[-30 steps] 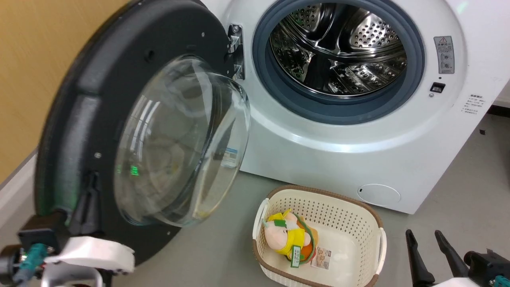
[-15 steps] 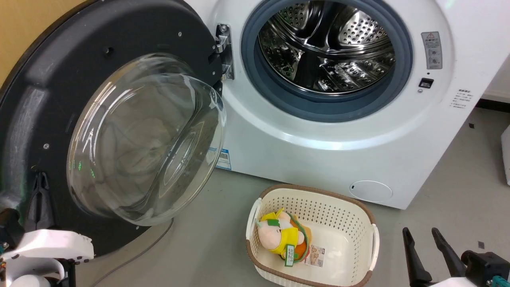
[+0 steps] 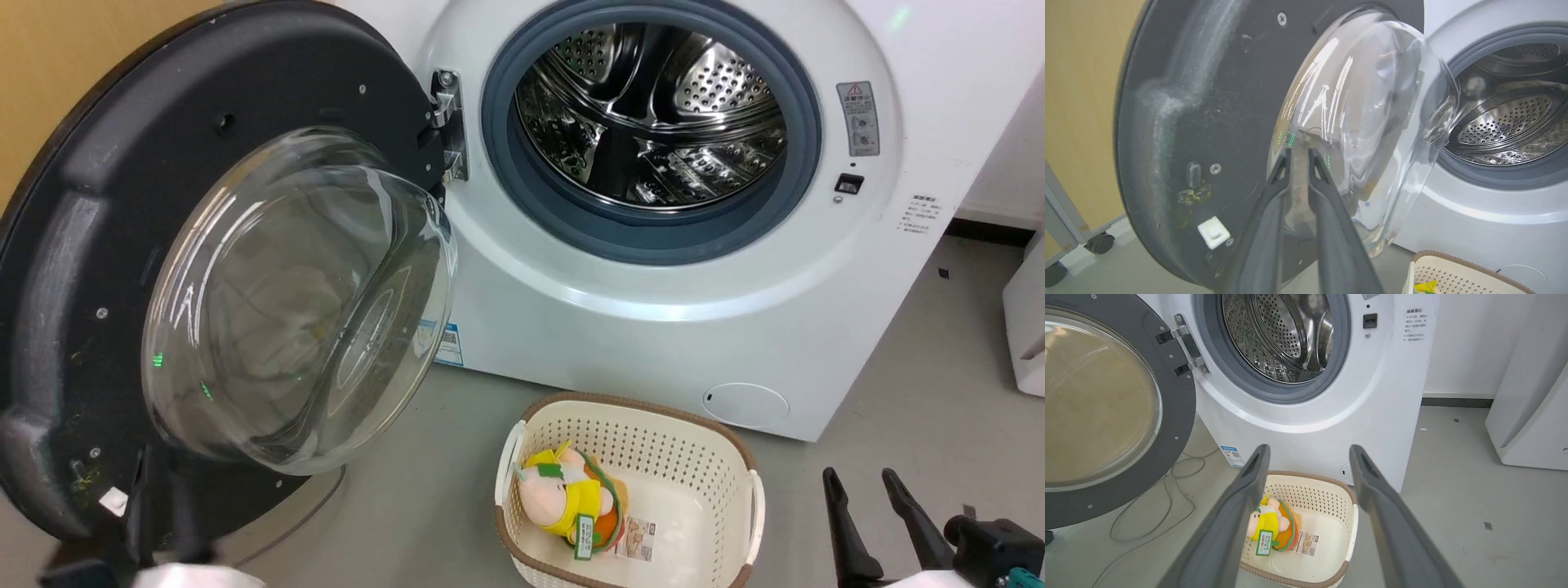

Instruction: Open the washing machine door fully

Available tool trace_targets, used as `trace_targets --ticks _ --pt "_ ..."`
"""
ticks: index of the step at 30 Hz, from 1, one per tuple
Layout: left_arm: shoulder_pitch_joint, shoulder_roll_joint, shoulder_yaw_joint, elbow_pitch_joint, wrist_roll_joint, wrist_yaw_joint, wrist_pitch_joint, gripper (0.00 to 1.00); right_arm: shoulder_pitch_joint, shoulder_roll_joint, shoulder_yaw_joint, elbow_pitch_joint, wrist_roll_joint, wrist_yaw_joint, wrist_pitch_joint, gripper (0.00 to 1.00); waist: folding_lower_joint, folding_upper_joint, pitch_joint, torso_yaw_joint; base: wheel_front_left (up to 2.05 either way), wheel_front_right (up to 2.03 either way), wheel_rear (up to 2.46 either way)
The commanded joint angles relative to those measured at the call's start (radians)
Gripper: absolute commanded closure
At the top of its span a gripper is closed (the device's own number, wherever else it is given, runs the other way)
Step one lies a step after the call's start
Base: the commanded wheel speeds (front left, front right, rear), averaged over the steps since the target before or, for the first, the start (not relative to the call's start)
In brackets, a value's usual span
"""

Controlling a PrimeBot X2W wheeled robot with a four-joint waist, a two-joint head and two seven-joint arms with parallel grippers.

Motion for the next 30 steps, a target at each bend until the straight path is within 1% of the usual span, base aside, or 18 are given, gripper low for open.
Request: trace_targets --ticks 1,4,7,13,17,23,26,27,30 --pt "0.025 -0.011 -0.017 -0.024 0.013 0.008 -0.002 0.00 0.008 0.003 -0.002 0.001 0.000 0.001 -0.010 0.00 0.0000 0.0000 -0.005 0.001 0.00 0.00 0.00" --pt "0.051 -0.032 -0.062 -0.065 0.032 0.011 0.001 0.00 0.010 0.003 -0.006 -0.005 -0.009 0.001 -0.013 0.00 0.0000 0.0000 -0.010 0.003 0.00 0.00 0.00" --pt "0.069 -0.054 -0.091 -0.074 0.041 0.011 -0.001 0.00 0.012 0.003 -0.006 -0.010 -0.017 0.001 -0.013 0.00 0.0000 0.0000 -0.019 -0.001 0.00 0.00 0.00" --pt "0.068 -0.088 -0.165 -0.053 0.067 -0.024 -0.004 0.00 0.012 0.003 0.006 -0.037 -0.038 0.001 -0.004 0.00 0.0000 0.0000 -0.037 -0.035 0.00 0.00 0.00" --pt "0.035 -0.100 -0.209 -0.016 0.092 -0.047 -0.005 0.00 0.014 0.003 0.007 -0.057 -0.056 0.001 0.010 0.00 0.0000 0.0000 -0.044 -0.070 0.00 0.00 0.00" --pt "-0.027 -0.105 -0.244 0.061 0.112 -0.078 -0.006 0.00 0.025 0.003 0.005 -0.093 -0.080 0.001 0.035 0.00 0.0000 0.0000 -0.050 -0.145 0.00 0.00 0.00" --pt "-0.048 -0.104 -0.256 0.097 0.118 -0.086 -0.003 0.00 0.035 0.003 0.005 -0.110 -0.085 0.001 0.046 0.00 0.0000 0.0000 -0.049 -0.179 0.00 0.00 0.00" --pt "-0.062 -0.105 -0.259 0.127 0.119 -0.086 -0.001 0.00 0.047 0.003 0.003 -0.121 -0.090 0.001 0.055 0.00 0.0000 0.0000 -0.046 -0.207 0.00 0.00 0.00" --pt "-0.067 -0.109 -0.258 0.147 0.115 -0.083 -0.001 0.00 0.057 0.003 0.001 -0.124 -0.088 0.001 0.061 0.00 0.0000 0.0000 -0.042 -0.226 0.00 0.00 0.00"
